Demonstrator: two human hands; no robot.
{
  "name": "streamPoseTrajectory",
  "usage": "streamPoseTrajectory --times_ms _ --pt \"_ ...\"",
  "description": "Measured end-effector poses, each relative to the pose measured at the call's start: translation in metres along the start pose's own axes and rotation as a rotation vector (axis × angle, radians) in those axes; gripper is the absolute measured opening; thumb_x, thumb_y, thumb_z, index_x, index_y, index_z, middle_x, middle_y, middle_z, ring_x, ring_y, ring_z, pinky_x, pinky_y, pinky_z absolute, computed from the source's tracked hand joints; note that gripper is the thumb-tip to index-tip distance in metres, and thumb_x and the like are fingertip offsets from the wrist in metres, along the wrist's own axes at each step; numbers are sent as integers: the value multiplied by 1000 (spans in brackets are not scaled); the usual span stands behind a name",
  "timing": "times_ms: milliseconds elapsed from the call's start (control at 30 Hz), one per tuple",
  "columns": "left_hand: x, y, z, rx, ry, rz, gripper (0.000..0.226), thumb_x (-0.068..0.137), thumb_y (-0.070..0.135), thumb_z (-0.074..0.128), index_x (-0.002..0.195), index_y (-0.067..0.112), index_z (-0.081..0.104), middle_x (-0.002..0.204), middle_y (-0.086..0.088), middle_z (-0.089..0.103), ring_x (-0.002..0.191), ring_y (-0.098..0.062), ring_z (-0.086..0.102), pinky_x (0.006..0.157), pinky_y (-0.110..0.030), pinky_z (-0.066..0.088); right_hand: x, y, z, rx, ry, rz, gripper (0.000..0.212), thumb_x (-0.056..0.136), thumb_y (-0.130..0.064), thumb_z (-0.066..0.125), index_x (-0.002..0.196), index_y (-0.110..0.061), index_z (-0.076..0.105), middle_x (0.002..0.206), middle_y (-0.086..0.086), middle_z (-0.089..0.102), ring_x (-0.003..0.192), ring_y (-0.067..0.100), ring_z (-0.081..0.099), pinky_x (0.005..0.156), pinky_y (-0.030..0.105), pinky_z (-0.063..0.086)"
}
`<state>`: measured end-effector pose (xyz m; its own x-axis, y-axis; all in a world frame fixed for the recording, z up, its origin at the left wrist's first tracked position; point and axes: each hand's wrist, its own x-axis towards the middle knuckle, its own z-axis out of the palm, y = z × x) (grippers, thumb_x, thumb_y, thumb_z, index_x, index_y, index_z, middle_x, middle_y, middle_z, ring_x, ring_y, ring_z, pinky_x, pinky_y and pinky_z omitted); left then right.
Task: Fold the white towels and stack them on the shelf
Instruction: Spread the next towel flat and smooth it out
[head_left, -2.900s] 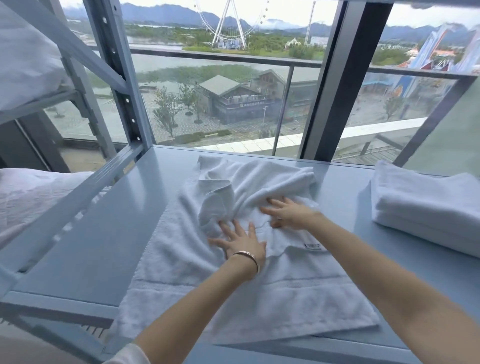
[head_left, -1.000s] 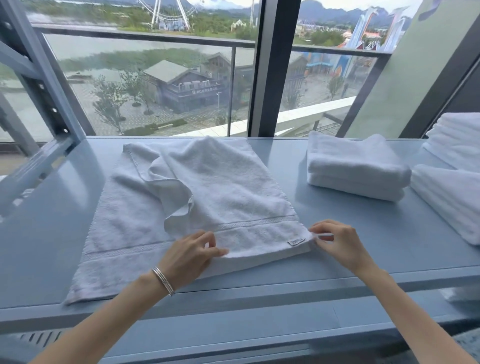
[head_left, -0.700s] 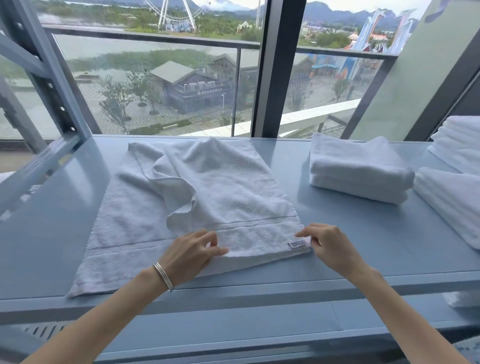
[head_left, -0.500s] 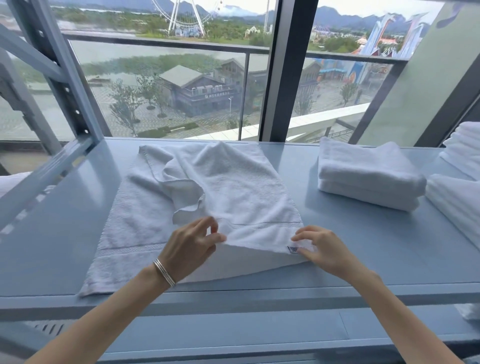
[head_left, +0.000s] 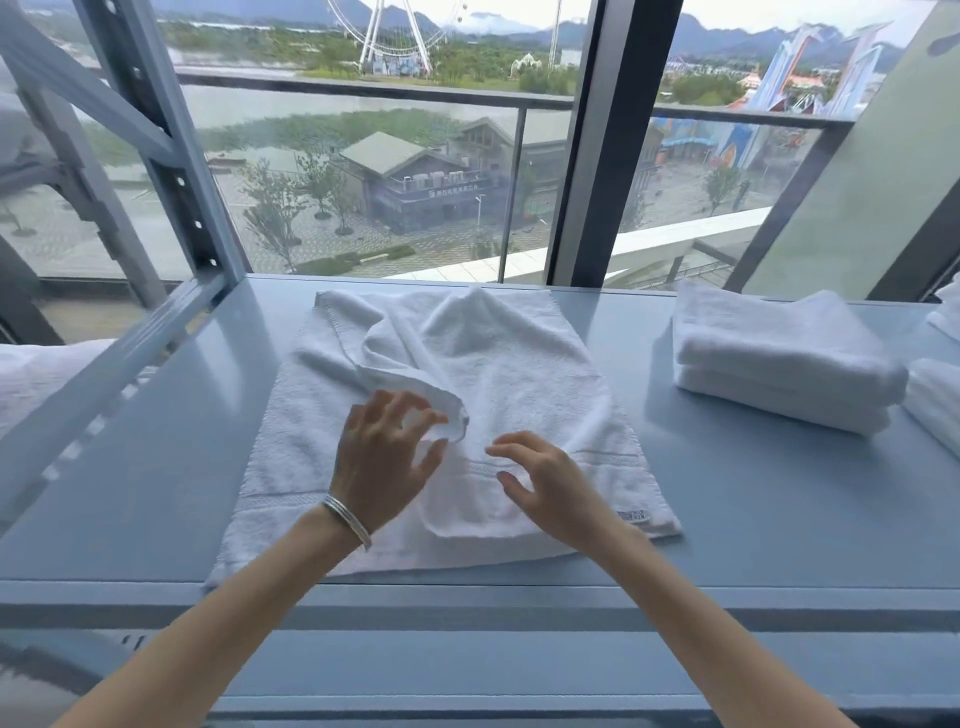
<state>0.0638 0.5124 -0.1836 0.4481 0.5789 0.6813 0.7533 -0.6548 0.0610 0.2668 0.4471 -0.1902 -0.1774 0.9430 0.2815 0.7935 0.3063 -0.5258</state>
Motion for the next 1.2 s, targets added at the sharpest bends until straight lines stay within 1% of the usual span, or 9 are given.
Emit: streamPoseTrajectory --times_ms 167,333,433,600,733,800,933,1100,1200 --pt "23 -15 4 -163 -316 -355 43 73 37 72 108 18 56 93 3 64 88 -22 62 73 -37 51 21 -28 31 89 -98 -2 46 91 -16 55 136 -12 46 139 -3 45 123 16 49 100 30 41" --pt "17 -15 -2 -446 -355 -465 45 79 47 67 111 17 54 94 3 67 84 -15 65 75 -34 52 26 -37 45 -74 -183 -223 66 91 -11 52 148 -22 21 154 -13 9 142 10 10 110 22 17" --pt "5 -29 -16 -326 -294 -474 34 77 46 64 89 15 61 77 1 68 79 -19 65 67 -31 49 35 -51 59 -50 -223 -340 56 90 -11 52 143 -18 35 153 -15 6 142 6 0 113 25 15" --pt "-35 -66 -60 -147 -241 -758 31 62 46 50 65 15 50 58 -1 54 69 -30 55 57 -29 36 36 -66 85 173 -255 -390 26 88 -20 50 104 -13 69 125 -1 62 131 16 43 107 32 36" --pt "-88 -92 -91 2 -624 -863 27 62 48 51 61 21 48 68 9 64 75 -19 60 57 -24 36 36 -78 95 121 -173 -199 43 88 -42 44 116 -15 64 123 2 59 115 21 55 98 32 43" --pt "-92 -100 -95 98 -618 -761 12 76 41 58 80 30 58 88 10 63 90 -17 60 69 -25 40 35 -87 99 -35 -174 -68 53 87 -49 35 126 -21 57 130 3 54 122 25 48 101 37 39" --pt "-64 -116 -63 1 -317 -298 35 72 15 61 107 18 64 111 -2 62 99 -29 60 80 -38 51 25 -101 102 -398 -384 191 53 89 -65 15 133 -44 36 148 -5 22 140 37 10 101 67 14" --pt "-33 -121 -18 -52 -650 -77 50 75 35 34 106 21 69 117 -6 64 106 -30 61 88 -39 51 8 -77 85 -354 -439 272 39 92 -61 22 130 -51 26 149 -10 4 138 42 -12 93 78 -2" --pt "-46 -107 -10 -28 -627 -94 46 74 49 37 100 29 70 102 1 66 88 -25 65 66 -30 54 25 -35 67 -291 -429 204 59 71 -78 12 122 -54 30 147 -17 8 141 34 -12 94 77 -7"
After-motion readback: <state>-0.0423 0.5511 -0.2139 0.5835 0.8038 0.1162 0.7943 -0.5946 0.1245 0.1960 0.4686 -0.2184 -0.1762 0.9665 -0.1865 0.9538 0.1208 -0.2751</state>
